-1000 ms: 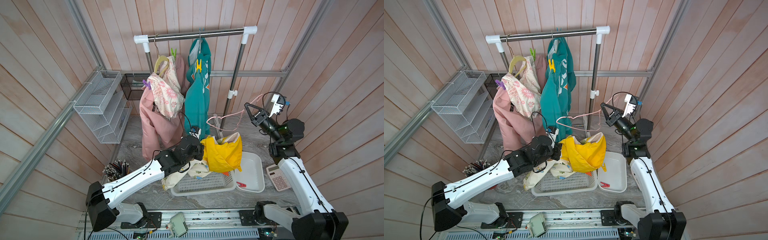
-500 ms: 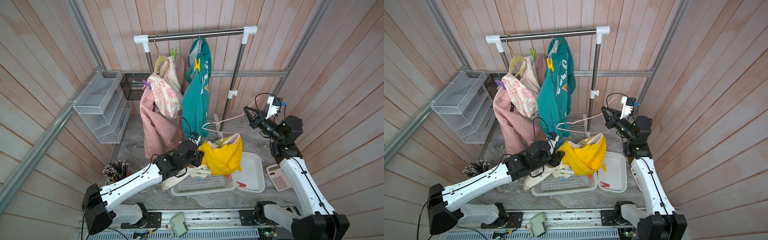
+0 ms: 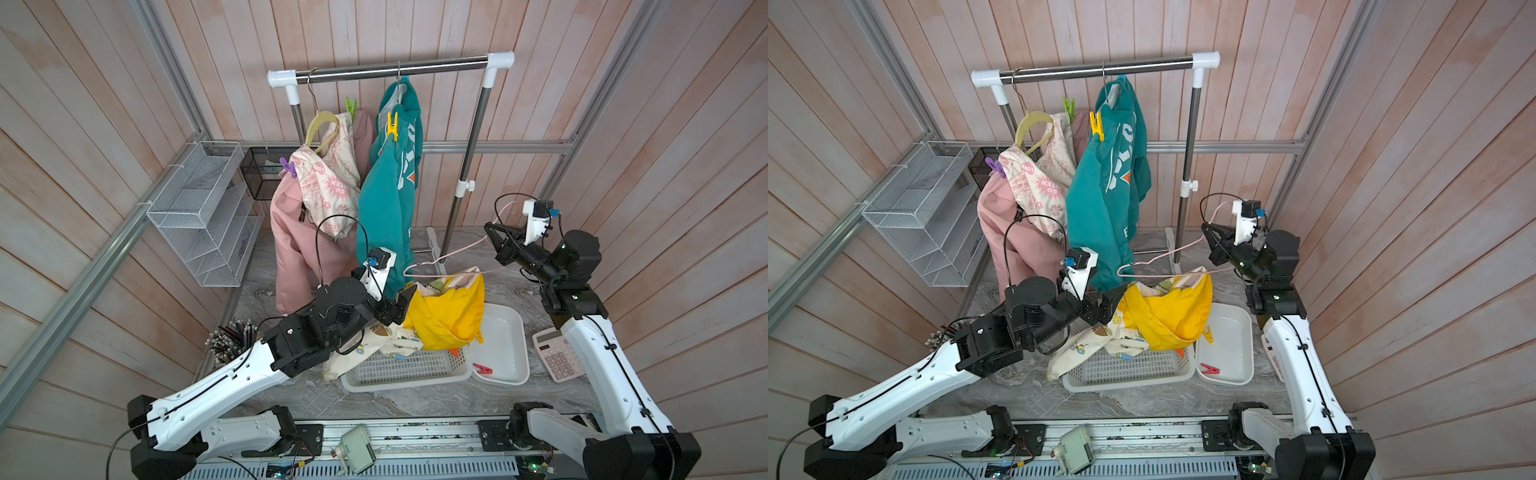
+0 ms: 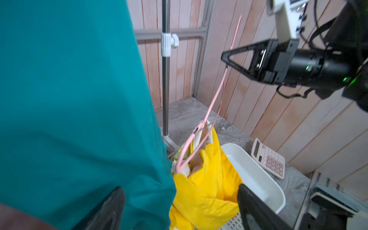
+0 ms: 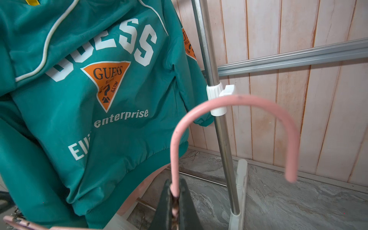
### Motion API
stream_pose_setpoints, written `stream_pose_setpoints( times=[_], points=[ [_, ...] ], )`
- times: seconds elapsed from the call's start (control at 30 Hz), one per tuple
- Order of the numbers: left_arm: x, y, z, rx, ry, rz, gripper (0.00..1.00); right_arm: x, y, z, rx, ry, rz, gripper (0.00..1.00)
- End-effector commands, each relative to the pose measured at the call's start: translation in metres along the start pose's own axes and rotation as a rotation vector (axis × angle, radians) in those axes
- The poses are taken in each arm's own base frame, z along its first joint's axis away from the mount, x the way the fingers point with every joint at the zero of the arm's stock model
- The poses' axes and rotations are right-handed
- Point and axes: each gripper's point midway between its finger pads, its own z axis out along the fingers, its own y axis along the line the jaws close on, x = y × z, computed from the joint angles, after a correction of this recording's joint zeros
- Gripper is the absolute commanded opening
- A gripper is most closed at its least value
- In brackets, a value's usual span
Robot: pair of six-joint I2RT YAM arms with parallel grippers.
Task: Remove the clothespins securing jackets to the hanger
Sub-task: Remove the jacket from the hanger.
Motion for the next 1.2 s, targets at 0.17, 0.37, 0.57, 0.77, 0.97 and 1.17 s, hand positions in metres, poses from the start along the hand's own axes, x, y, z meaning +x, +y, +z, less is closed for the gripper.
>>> stream_pose_setpoints(
  times=[0.17, 0.37, 0.57, 0.77, 0.97, 1.17],
  points=[
    [-0.013, -0.011, 0.017, 0.051, 0.03, 0.097, 0.82, -0.006, 0.03, -0.001, -0.097, 0.022, -0.077, 0.0],
    [-0.001, -0.018, 0.031, 0.069, 0.116, 0.158, 0.74, -0.009, 0.04, -0.005, -0.14, 0.023, -0.08, 0.0],
    [0.008, -0.025, 0.039, 0.102, 0.166, 0.181, 0.61, -0.009, 0.044, -0.004, -0.156, 0.03, -0.083, 0.0],
    [0.014, -0.032, 0.044, 0.138, 0.199, 0.199, 0.45, -0.009, 0.048, 0.0, -0.172, 0.034, -0.092, 0.0],
    [0.017, -0.037, 0.045, 0.168, 0.216, 0.204, 0.31, -0.01, 0.048, 0.003, -0.178, 0.035, -0.103, 0.0],
    [0.018, -0.041, 0.045, 0.19, 0.215, 0.203, 0.17, -0.008, 0.052, 0.005, -0.197, 0.041, -0.118, 0.0]
  ],
)
